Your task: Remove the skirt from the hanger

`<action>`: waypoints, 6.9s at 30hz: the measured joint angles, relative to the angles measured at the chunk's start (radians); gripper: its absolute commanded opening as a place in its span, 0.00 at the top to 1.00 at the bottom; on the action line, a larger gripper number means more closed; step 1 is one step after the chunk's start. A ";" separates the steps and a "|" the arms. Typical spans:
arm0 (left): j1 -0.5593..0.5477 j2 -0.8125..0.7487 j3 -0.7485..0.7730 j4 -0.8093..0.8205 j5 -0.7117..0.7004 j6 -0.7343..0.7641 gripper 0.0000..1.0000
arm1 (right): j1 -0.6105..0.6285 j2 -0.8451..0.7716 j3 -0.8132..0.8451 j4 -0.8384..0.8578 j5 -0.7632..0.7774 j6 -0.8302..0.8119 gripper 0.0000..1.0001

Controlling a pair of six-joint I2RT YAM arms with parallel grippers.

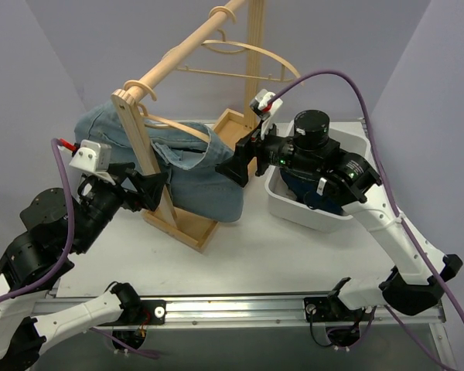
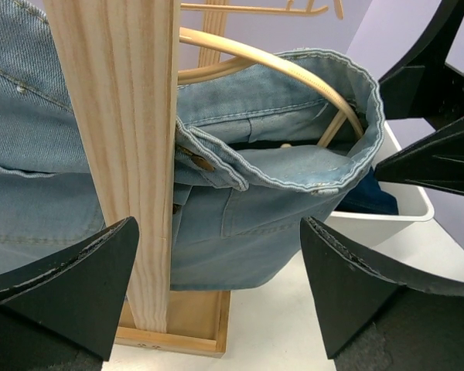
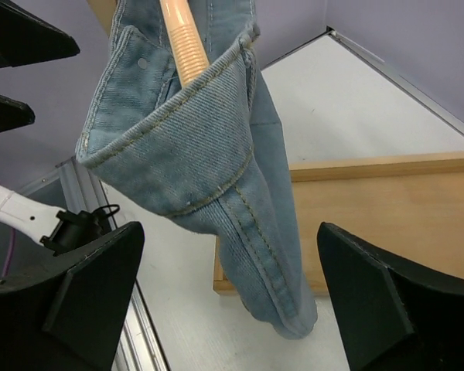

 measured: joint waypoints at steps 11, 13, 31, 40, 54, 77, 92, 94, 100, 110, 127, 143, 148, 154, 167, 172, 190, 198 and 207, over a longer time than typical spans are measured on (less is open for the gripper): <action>0.000 -0.014 0.001 -0.014 -0.003 0.001 0.06 | 0.011 0.170 0.133 -0.073 -0.021 -0.137 0.71; 0.000 -0.017 0.001 -0.019 -0.010 0.003 0.06 | 0.012 0.196 0.144 -0.078 -0.022 -0.153 1.00; 0.000 0.068 0.010 -0.040 0.072 0.008 0.05 | 0.024 0.358 0.476 -0.154 0.081 -0.155 1.00; 0.000 0.062 0.010 -0.039 0.150 0.008 0.04 | 0.026 0.392 0.464 -0.067 0.093 -0.136 1.00; 0.000 0.056 -0.025 -0.030 0.168 0.000 0.02 | 0.036 0.310 0.458 0.032 0.122 -0.078 1.00; 0.000 0.055 -0.026 -0.030 0.202 -0.022 0.00 | -0.014 0.457 0.463 0.110 0.161 -0.021 1.00; 0.000 0.258 0.238 -0.042 0.130 0.050 0.10 | -0.007 -0.031 -0.233 0.161 0.193 0.011 1.00; 0.000 0.287 0.272 -0.050 0.105 0.057 0.13 | 0.003 -0.119 -0.282 0.164 0.194 0.026 1.00; 0.001 0.351 0.304 -0.076 0.084 0.054 0.23 | 0.016 -0.358 -0.371 0.175 0.169 0.056 1.00; 0.001 0.382 0.341 -0.108 0.086 0.029 0.27 | 0.016 -0.502 -0.491 0.152 0.126 0.098 1.00; 0.001 0.378 0.341 -0.108 0.128 -0.027 0.32 | 0.016 -0.600 -0.509 0.118 0.083 0.123 1.00; 0.041 0.427 0.327 -0.055 0.237 -0.050 0.98 | 0.014 -0.648 -0.509 0.103 0.028 0.159 1.00; 0.046 0.428 0.326 -0.040 0.282 -0.048 0.98 | 0.015 -0.652 -0.495 0.064 0.059 0.180 0.58; 0.047 0.438 0.327 -0.042 0.294 -0.045 0.98 | 0.016 -0.612 -0.447 0.029 0.097 0.183 0.39; 0.047 0.457 0.327 -0.046 0.298 -0.033 0.98 | 0.016 -0.547 -0.402 0.046 0.122 0.171 0.58; 0.047 0.459 0.326 -0.065 0.298 -0.023 0.98 | 0.016 -0.540 -0.401 0.071 0.133 0.163 0.60; 0.048 0.435 0.324 -0.066 0.399 -0.022 0.98 | 0.016 -0.369 -0.404 0.073 0.295 0.159 0.31; 0.048 0.406 0.324 -0.090 0.428 -0.018 0.98 | 0.016 -0.247 -0.404 0.048 0.410 0.151 0.38; 0.048 0.385 0.324 -0.104 0.438 -0.018 0.98 | 0.016 -0.256 -0.337 0.030 0.455 0.135 0.44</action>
